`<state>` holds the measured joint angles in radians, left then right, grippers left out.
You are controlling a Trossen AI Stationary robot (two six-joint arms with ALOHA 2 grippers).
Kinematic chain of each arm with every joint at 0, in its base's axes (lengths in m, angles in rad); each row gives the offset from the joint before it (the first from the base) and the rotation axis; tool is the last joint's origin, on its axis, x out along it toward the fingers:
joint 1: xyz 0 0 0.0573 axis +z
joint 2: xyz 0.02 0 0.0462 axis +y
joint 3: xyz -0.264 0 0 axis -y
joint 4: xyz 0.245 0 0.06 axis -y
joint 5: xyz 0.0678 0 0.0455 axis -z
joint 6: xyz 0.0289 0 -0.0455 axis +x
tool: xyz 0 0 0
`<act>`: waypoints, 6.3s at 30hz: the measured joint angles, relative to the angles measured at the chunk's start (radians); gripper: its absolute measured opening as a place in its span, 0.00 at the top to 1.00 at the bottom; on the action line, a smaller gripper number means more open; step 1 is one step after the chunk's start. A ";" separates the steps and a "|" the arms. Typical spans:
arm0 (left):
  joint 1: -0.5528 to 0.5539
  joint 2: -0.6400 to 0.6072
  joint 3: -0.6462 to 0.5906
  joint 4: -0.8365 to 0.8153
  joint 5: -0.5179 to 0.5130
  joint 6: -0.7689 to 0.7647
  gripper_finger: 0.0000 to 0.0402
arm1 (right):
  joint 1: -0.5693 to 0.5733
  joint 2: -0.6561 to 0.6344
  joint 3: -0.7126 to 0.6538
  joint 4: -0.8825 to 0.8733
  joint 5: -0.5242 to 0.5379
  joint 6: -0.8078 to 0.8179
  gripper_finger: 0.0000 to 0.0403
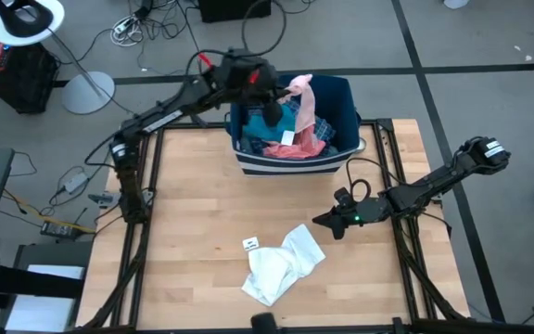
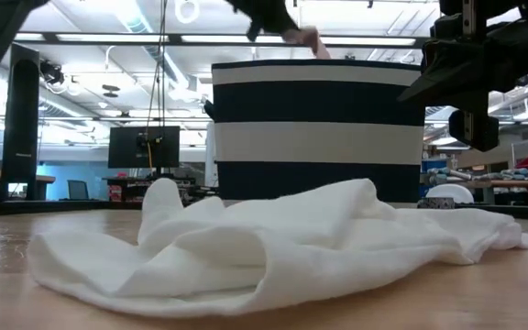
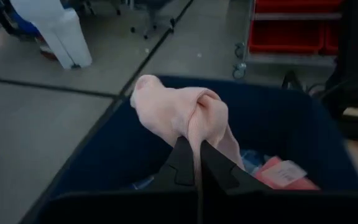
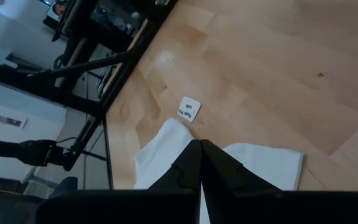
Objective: Sort clothes
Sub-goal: Put the light pink socks into the blue bin, then put the white shorts into the blue bin
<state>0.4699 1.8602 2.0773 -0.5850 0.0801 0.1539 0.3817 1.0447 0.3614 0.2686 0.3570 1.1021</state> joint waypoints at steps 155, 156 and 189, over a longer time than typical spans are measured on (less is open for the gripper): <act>-0.668 -1.441 -1.959 0.827 -0.208 -0.238 0.69 | -0.008 0.959 0.865 -0.431 -0.342 -0.623 0.94; -0.668 -1.441 -1.959 0.822 -0.208 -0.238 0.69 | -0.017 0.959 0.878 -0.442 -0.333 -0.604 0.94; -0.487 -1.860 -1.959 0.502 -0.109 -0.093 0.69 | -0.223 0.939 1.805 -1.246 -0.090 -0.737 0.97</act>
<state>-0.0170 0.0005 0.1185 -0.0833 -0.0291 0.0609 0.1590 1.9835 2.1668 -0.9779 0.2671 0.3655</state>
